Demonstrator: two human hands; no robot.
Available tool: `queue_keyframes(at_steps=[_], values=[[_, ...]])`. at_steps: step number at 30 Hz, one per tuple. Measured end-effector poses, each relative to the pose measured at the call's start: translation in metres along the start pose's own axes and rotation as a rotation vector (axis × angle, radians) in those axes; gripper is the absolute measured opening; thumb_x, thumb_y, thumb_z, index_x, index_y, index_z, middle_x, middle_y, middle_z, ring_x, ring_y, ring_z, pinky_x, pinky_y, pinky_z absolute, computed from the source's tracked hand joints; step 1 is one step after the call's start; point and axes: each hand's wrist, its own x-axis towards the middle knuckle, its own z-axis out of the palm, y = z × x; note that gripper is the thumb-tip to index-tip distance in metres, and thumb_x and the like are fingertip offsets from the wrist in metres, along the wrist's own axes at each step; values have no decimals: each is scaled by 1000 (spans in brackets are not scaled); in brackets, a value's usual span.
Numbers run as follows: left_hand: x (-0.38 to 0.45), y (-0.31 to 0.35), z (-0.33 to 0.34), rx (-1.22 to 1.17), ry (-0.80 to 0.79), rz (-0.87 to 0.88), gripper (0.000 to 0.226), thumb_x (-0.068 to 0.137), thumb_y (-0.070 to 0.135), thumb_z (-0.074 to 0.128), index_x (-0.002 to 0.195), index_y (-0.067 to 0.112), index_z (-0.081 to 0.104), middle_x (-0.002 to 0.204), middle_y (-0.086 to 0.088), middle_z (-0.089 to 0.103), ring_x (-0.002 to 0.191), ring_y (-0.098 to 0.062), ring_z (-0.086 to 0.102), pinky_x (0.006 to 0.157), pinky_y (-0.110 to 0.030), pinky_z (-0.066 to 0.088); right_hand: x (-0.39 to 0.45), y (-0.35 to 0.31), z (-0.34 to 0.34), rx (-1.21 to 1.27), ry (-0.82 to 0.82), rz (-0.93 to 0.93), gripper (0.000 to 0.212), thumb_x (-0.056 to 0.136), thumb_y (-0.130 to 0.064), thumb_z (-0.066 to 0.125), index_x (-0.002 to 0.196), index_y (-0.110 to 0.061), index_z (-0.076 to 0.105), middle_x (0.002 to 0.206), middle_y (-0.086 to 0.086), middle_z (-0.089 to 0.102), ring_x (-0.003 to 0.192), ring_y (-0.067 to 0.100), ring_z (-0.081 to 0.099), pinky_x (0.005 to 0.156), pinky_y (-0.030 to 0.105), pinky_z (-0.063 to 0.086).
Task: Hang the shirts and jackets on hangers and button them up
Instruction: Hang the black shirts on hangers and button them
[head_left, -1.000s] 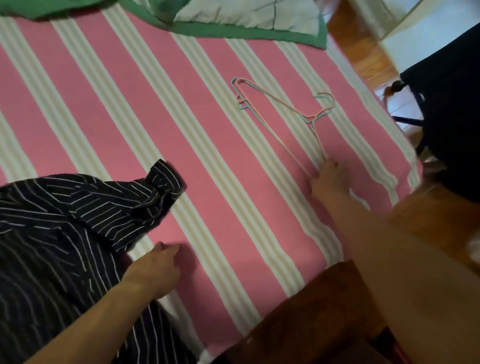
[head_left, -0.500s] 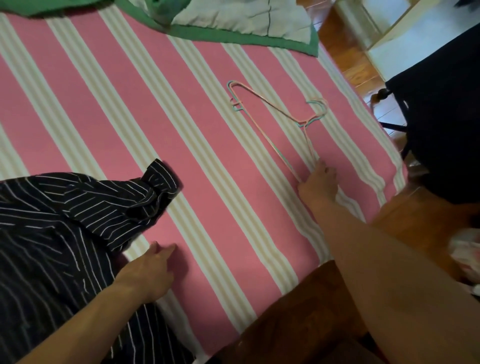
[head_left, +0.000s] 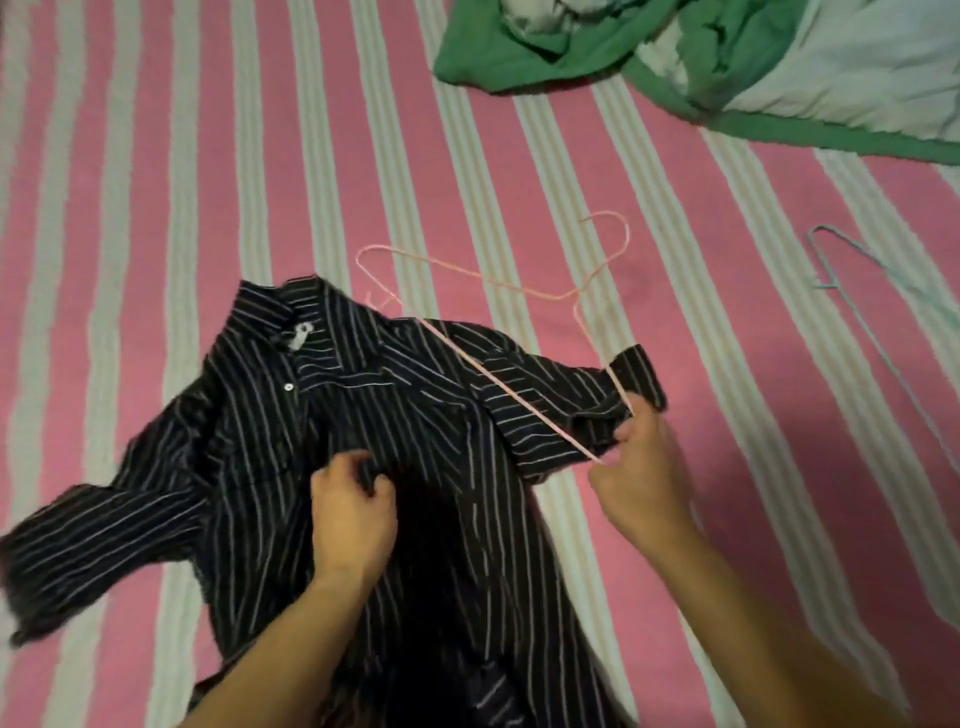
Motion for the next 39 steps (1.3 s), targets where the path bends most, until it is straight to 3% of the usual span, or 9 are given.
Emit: queue_keyframes(at_steps=[4,8,13,18,24,27,30,34,39], values=[[92,-39,-41,45,261,-26,49,91,20,68,135,4,52,139,-27,42,129,-45,41,111,-49,35,-4,-40,60,-109,-12,-18,72,65,-3,71,131,-20,50,104,0,57,96,28,58,85,44,52],[152,-57,-27,253,131,186,62,94,41,65,142,8,44,140,-20,44,126,-40,45,104,-52,42,-11,-65,112,9,-113,-5,69,66,-8,76,128,-22,49,102,-3,52,88,18,59,80,40,55],[203,-61,-22,312,49,28,78,93,63,56,146,10,35,146,-18,37,135,-41,37,102,-61,40,-14,-73,136,-94,-71,25,63,68,-10,81,119,-27,48,102,-11,45,94,20,58,84,44,55],[214,-84,-47,375,-57,255,40,99,38,60,123,8,53,127,-19,57,119,-40,52,93,-51,47,-27,-84,138,-236,-11,80,68,66,-3,82,125,-13,50,102,1,43,92,27,54,83,46,53],[213,-98,-111,-308,21,58,42,106,32,45,67,16,45,74,-2,52,75,-24,54,71,-35,35,-26,-100,122,-430,-26,-46,71,62,3,77,126,-12,51,104,6,46,92,30,51,84,49,51],[188,-94,-146,-735,224,42,31,103,24,53,74,19,58,93,-4,60,85,-15,57,81,-30,43,-19,-111,123,-583,-67,-194,80,61,2,78,135,-10,49,107,11,52,99,31,49,87,51,46],[165,-94,-161,-887,-70,174,24,98,18,61,79,24,74,112,1,66,99,-13,64,94,-29,45,-8,-140,144,-596,-214,-316,80,68,-4,77,141,-14,46,113,-1,48,102,17,45,93,43,47],[174,-105,-163,-74,-698,415,51,99,49,58,66,11,65,92,3,65,82,-11,65,88,-36,49,21,-184,194,-528,-329,-353,86,74,-7,77,149,-20,37,121,-4,44,112,14,44,104,40,44],[230,-104,-156,246,61,582,24,102,38,53,96,18,66,94,3,61,86,-15,56,85,-40,53,52,-202,219,-596,-503,-319,74,82,-48,76,147,-29,44,130,1,42,124,21,36,108,42,38]])
